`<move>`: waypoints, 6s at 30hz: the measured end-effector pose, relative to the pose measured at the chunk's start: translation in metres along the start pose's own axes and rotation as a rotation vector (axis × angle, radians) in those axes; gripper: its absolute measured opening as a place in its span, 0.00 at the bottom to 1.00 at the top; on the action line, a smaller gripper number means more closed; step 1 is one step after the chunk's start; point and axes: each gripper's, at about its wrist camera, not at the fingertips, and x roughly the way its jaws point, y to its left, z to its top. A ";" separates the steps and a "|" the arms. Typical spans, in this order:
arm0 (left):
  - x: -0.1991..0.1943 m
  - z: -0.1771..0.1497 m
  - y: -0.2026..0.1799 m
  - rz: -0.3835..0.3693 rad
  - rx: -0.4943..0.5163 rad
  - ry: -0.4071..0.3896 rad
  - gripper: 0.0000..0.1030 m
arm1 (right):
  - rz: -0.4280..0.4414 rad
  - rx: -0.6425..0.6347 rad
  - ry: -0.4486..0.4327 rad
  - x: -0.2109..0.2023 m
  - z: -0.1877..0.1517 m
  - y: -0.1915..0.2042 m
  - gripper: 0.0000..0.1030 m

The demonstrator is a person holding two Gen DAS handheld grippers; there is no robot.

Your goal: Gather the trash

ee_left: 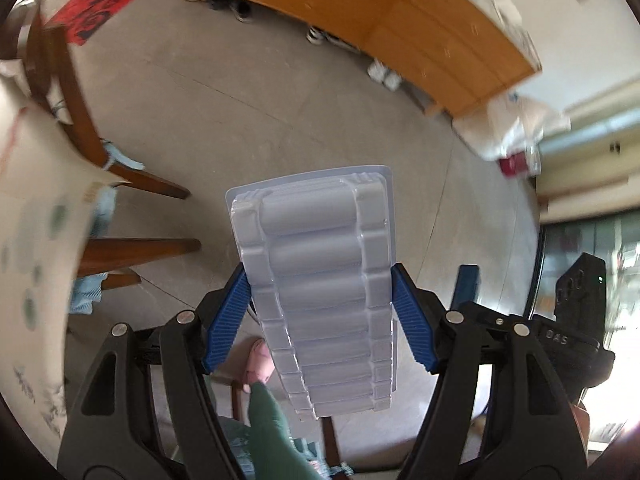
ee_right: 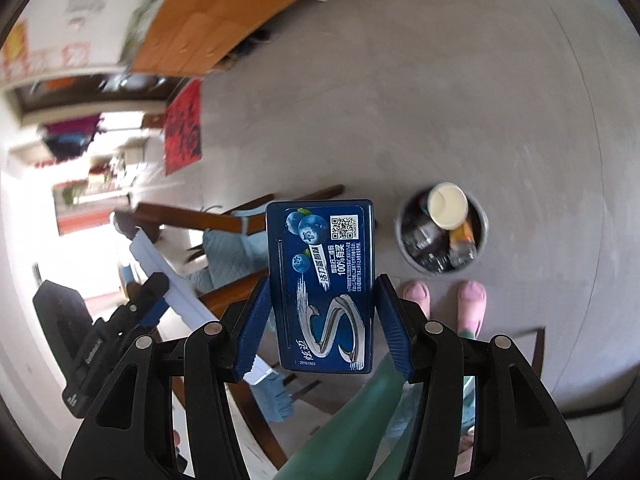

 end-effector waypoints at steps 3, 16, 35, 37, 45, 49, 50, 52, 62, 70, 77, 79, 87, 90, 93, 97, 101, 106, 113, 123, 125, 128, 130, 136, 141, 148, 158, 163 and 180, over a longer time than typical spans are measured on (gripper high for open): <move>0.038 -0.006 -0.007 0.010 0.050 0.058 0.65 | 0.012 0.084 0.015 0.029 -0.002 -0.039 0.52; 0.253 -0.043 0.036 0.061 0.130 0.255 0.65 | 0.095 0.386 0.043 0.209 -0.003 -0.184 0.52; 0.389 -0.074 0.053 0.125 0.202 0.380 0.73 | 0.061 0.555 0.045 0.289 0.008 -0.270 0.67; 0.390 -0.073 0.054 0.124 0.196 0.379 0.75 | 0.064 0.552 0.041 0.285 0.009 -0.270 0.67; 0.384 -0.074 0.058 0.091 0.190 0.386 0.76 | 0.070 0.523 0.039 0.271 0.004 -0.265 0.67; 0.372 -0.071 0.061 0.077 0.185 0.362 0.76 | 0.077 0.503 0.028 0.261 -0.001 -0.257 0.67; 0.366 -0.071 0.061 0.066 0.184 0.356 0.76 | 0.084 0.501 0.025 0.259 -0.003 -0.256 0.67; 0.356 -0.070 0.059 0.062 0.187 0.341 0.76 | 0.085 0.492 0.023 0.251 -0.005 -0.250 0.67; 0.287 -0.062 0.058 0.021 0.169 0.275 0.76 | 0.075 0.416 0.026 0.205 -0.014 -0.208 0.67; 0.226 -0.058 0.057 -0.005 0.153 0.237 0.76 | 0.096 0.344 0.034 0.164 -0.021 -0.167 0.67; 0.190 -0.061 0.053 -0.004 0.143 0.203 0.76 | 0.101 0.270 0.047 0.139 -0.016 -0.135 0.67; 0.183 -0.061 0.054 -0.002 0.134 0.197 0.77 | 0.102 0.252 0.055 0.137 -0.013 -0.127 0.67; 0.179 -0.050 0.069 0.031 0.047 0.179 0.81 | 0.092 0.174 0.115 0.146 0.011 -0.096 0.67; 0.187 -0.041 0.083 0.023 -0.021 0.181 0.81 | 0.053 0.116 0.158 0.160 0.030 -0.077 0.67; 0.203 -0.032 0.106 0.007 -0.130 0.195 0.81 | 0.011 0.063 0.202 0.182 0.050 -0.055 0.67; 0.238 -0.021 0.143 0.006 -0.257 0.231 0.81 | -0.054 -0.015 0.275 0.226 0.087 -0.020 0.68; 0.277 -0.013 0.177 0.015 -0.356 0.231 0.81 | -0.111 -0.133 0.344 0.292 0.128 0.007 0.71; 0.324 -0.021 0.216 0.047 -0.563 0.214 0.82 | -0.184 -0.255 0.488 0.393 0.167 0.018 0.71; 0.413 -0.038 0.254 0.097 -0.844 0.140 0.82 | -0.306 -0.520 0.679 0.540 0.203 0.007 0.70; 0.504 -0.063 0.307 0.191 -0.772 0.132 0.82 | -0.449 -0.865 0.786 0.685 0.200 -0.026 0.63; 0.518 -0.065 0.316 0.202 -0.736 0.138 0.82 | -0.471 -0.903 0.792 0.707 0.194 -0.035 0.59; 0.538 -0.066 0.328 0.195 -0.717 0.156 0.82 | -0.503 -0.941 0.789 0.736 0.187 -0.050 0.57; 0.553 -0.067 0.335 0.198 -0.713 0.161 0.82 | -0.524 -0.960 0.780 0.751 0.187 -0.059 0.53; 0.583 -0.074 0.349 0.188 -0.751 0.182 0.82 | -0.609 -1.047 0.710 0.778 0.189 -0.076 0.44; 0.592 -0.071 0.352 0.212 -0.725 0.175 0.81 | -0.635 -1.126 0.697 0.787 0.182 -0.081 0.28; 0.578 -0.060 0.345 0.214 -0.687 0.169 0.74 | -0.609 -1.091 0.691 0.770 0.183 -0.073 0.04; 0.465 -0.032 0.277 0.188 -0.671 0.144 0.74 | -0.435 -0.940 0.670 0.590 0.225 0.002 0.04; 0.386 -0.027 0.224 0.211 -0.650 0.124 0.74 | -0.387 -0.927 0.691 0.481 0.222 0.029 0.04; 0.310 -0.148 0.147 0.159 -0.821 0.084 0.74 | -0.517 -1.105 0.881 0.361 0.079 -0.048 0.04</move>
